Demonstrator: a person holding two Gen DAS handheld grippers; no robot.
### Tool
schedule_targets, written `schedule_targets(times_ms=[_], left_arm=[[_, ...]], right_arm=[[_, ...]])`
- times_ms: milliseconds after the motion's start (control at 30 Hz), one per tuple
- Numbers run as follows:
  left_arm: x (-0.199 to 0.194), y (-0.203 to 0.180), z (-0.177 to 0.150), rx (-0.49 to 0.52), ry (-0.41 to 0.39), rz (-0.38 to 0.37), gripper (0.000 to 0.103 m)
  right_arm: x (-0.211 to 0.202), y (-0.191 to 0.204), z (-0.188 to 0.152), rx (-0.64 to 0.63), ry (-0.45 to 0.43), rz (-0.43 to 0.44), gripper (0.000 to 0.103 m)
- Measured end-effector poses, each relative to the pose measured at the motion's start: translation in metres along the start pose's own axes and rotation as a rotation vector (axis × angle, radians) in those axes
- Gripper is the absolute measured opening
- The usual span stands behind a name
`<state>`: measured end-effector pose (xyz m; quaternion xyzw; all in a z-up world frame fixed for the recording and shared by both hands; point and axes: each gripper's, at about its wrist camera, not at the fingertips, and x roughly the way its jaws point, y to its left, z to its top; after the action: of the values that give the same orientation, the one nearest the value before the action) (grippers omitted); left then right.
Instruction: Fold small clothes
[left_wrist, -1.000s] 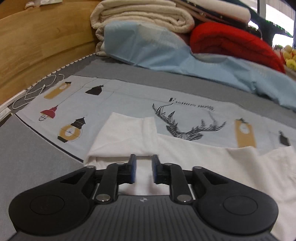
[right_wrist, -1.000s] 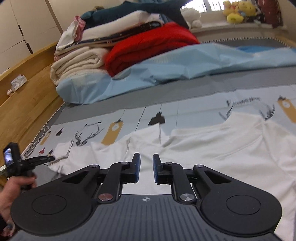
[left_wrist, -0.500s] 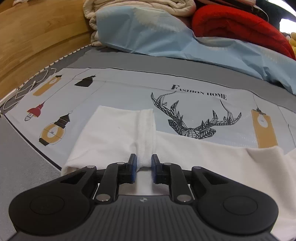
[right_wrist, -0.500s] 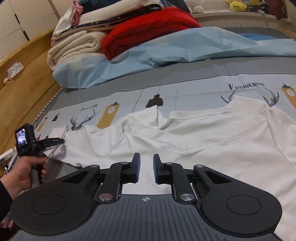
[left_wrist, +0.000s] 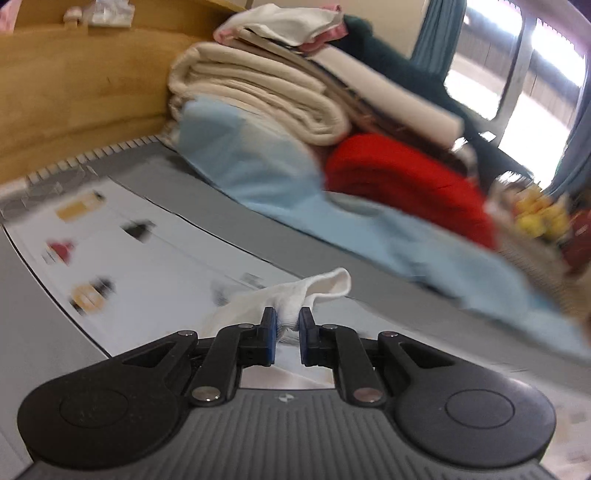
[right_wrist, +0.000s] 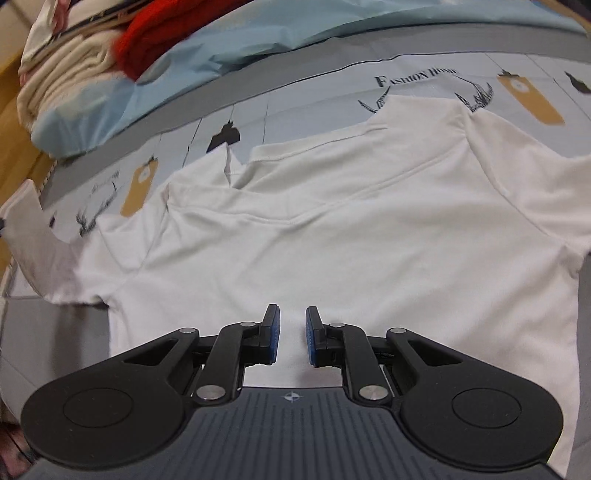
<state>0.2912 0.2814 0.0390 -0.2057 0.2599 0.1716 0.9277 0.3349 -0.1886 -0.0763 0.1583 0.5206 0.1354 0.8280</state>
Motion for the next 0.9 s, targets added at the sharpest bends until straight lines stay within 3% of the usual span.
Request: schedule_targets(times_ms=[133,267,367,467,700,800,900], left_arm=[[-0.035,-0.050,-0.030,-0.059,0.058,-0.141,0.013],[-0.023,-0.122,-0.092,0.058,0.173,-0.251,0.013],[0.001,-0.171,-0.134,0.095,0.316,-0.329,0.013],[0.013,-0.210,-0.160,0.114,0.384,-0.387,0.013],[0.042,-0.241,-0.202,0.185,0.574,-0.511,0.018],[0.041,-0.217,-0.183,0.145,0.519,-0.484,0.018],[0.039,-0.191,-0.155,0.137,0.418,-0.395,0.018]], right_arm=[[-0.015,-0.005,0.003,0.068,-0.042,0.094,0.016],[-0.030,-0.016,0.003,0.145,-0.081,0.181,0.016],[-0.040,-0.030,0.002,0.182,-0.101,0.174,0.016],[-0.046,-0.049,0.002,0.224,-0.115,0.143,0.016],[-0.050,-0.087,0.008,0.357,-0.167,0.089,0.016],[-0.041,-0.095,0.007,0.414,-0.145,0.092,0.020],[-0.023,-0.091,0.002,0.412,-0.114,0.086,0.025]])
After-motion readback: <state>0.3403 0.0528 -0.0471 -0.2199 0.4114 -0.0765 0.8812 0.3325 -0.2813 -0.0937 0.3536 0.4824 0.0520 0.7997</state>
